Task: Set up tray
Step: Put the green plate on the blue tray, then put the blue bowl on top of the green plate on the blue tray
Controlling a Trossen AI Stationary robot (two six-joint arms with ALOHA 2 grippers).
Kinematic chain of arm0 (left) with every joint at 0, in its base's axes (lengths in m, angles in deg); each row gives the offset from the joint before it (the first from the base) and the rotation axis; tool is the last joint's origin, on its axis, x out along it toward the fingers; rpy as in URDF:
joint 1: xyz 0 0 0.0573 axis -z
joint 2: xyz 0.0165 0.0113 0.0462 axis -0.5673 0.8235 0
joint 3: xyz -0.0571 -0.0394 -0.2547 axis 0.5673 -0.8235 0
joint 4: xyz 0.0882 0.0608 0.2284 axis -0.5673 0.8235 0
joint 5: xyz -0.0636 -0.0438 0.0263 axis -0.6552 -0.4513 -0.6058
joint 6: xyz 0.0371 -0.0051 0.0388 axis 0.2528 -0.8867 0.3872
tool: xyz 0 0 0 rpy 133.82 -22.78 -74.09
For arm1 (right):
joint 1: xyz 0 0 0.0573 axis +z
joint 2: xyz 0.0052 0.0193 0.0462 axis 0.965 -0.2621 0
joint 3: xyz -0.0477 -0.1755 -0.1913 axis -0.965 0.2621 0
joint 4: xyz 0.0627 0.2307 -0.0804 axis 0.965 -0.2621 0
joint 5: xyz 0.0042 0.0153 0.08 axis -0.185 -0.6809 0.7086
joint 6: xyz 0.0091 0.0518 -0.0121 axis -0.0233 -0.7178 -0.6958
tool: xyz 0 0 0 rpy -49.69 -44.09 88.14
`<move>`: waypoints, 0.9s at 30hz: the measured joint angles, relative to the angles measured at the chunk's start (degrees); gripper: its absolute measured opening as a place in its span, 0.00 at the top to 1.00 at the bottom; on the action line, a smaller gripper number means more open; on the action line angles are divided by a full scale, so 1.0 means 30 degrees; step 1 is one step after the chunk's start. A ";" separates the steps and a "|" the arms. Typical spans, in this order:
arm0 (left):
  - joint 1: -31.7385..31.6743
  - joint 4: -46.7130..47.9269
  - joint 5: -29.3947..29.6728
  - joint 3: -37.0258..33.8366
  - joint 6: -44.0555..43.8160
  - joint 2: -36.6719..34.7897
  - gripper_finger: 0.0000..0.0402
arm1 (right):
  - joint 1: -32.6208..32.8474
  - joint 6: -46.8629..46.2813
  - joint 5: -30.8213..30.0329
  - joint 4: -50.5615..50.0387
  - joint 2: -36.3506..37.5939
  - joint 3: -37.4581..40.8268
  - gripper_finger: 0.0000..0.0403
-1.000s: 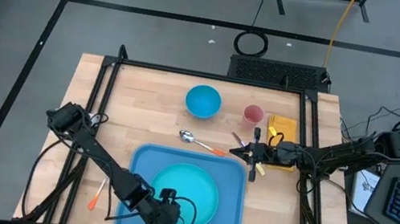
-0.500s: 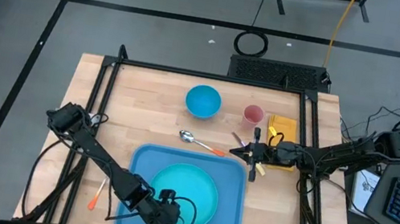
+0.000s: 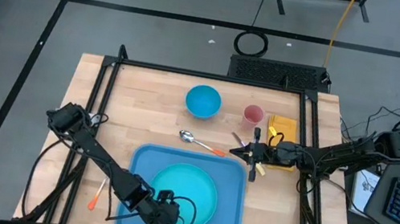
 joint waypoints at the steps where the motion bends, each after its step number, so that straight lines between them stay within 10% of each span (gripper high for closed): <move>1: 0.0000 -0.0065 -0.0006 -0.0005 -0.0036 0.0000 0.83 | 0.0002 0.0000 0.0007 0.0000 0.0000 0.0000 1.00; 19: -0.0044 0.0105 0.0275 -0.0005 0.1059 0.0000 0.82 | -0.0002 0.0000 0.0000 -0.0080 0.0000 0.0007 1.00; 27: 0.0122 0.2026 0.5829 -0.0012 0.2700 -0.0605 0.94 | -0.0003 0.0012 0.0007 -0.0058 0.0000 0.0007 1.00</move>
